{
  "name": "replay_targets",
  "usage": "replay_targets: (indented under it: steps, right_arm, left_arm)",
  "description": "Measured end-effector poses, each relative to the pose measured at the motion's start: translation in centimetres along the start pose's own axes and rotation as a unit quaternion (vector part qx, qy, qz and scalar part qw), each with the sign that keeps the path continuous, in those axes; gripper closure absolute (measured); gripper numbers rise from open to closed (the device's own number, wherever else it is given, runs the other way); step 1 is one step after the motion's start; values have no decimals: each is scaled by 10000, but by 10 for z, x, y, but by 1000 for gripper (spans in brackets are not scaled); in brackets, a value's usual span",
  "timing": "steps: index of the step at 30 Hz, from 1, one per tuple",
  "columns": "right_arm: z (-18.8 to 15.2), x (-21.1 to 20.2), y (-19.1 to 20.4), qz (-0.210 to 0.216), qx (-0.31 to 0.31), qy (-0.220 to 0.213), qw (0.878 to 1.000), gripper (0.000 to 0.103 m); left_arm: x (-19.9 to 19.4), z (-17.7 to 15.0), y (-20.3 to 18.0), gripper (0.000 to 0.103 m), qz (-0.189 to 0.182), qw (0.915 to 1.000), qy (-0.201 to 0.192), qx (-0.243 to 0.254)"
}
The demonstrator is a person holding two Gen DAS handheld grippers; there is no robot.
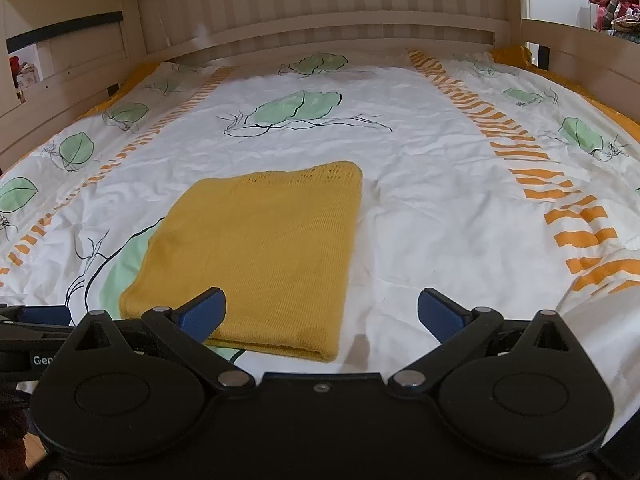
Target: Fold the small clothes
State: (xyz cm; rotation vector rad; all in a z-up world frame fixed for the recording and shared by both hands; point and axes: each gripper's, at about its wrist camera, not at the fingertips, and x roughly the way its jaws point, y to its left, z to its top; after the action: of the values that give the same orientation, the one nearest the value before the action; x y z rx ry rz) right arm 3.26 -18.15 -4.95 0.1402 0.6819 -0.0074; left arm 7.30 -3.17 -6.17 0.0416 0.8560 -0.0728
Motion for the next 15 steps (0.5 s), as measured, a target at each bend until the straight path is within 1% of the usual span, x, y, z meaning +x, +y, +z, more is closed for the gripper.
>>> replay_targets:
  steps: [15]
  right_arm:
    - [-1, 2, -1, 17, 31, 34, 10000, 1]
  left_arm:
    - [1, -1, -1, 15, -1, 10000, 21, 21]
